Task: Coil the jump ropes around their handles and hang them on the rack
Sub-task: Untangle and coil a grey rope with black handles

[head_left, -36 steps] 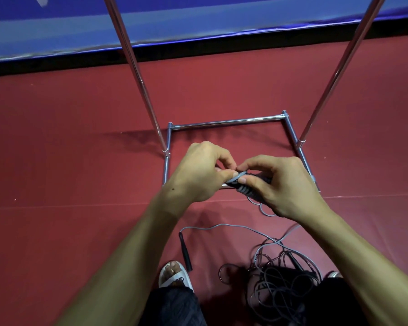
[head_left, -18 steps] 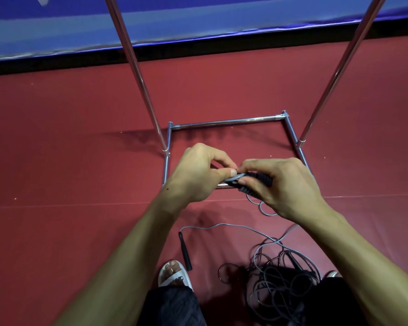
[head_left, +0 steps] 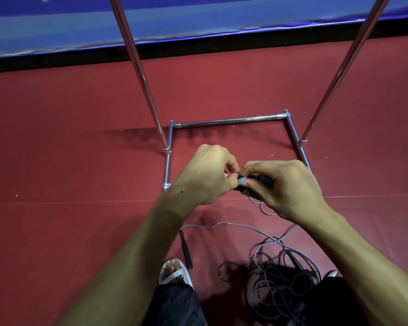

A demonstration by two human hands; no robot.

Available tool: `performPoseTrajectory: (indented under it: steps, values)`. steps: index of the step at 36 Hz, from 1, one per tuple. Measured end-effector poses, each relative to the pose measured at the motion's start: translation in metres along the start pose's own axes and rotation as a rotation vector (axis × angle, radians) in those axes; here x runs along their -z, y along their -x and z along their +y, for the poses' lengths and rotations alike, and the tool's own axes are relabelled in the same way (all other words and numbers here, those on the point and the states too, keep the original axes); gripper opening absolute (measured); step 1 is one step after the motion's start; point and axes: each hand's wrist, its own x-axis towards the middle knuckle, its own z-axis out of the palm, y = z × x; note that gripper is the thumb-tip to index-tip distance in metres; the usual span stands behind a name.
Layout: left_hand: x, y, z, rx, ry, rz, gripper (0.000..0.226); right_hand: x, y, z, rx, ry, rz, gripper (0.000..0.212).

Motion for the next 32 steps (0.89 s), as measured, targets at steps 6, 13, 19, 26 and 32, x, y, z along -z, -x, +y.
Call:
performPoseTrajectory:
  steps: [6,13,19,26,32]
  values:
    - [-0.001,-0.002,-0.002,-0.076,-0.038,0.037,0.008,-0.001,-0.001,0.001,0.0,-0.036,0.012,0.027]
    - [-0.011,0.002,-0.005,-0.079,0.026,0.073,0.012,0.011,-0.008,0.007,-0.085,-0.163,-0.098,0.031]
    - [-0.005,0.0,-0.002,-0.027,0.092,0.207,0.014,0.013,-0.005,0.004,-0.032,-0.204,-0.347,0.038]
    - [0.002,0.003,-0.007,0.066,0.374,0.103,0.023,0.006,-0.005,0.003,-0.061,-0.206,-0.237,0.035]
    - [0.002,0.005,-0.008,0.138,0.52,-0.039,0.007,0.006,-0.006,-0.002,-0.043,-0.125,-0.266,0.034]
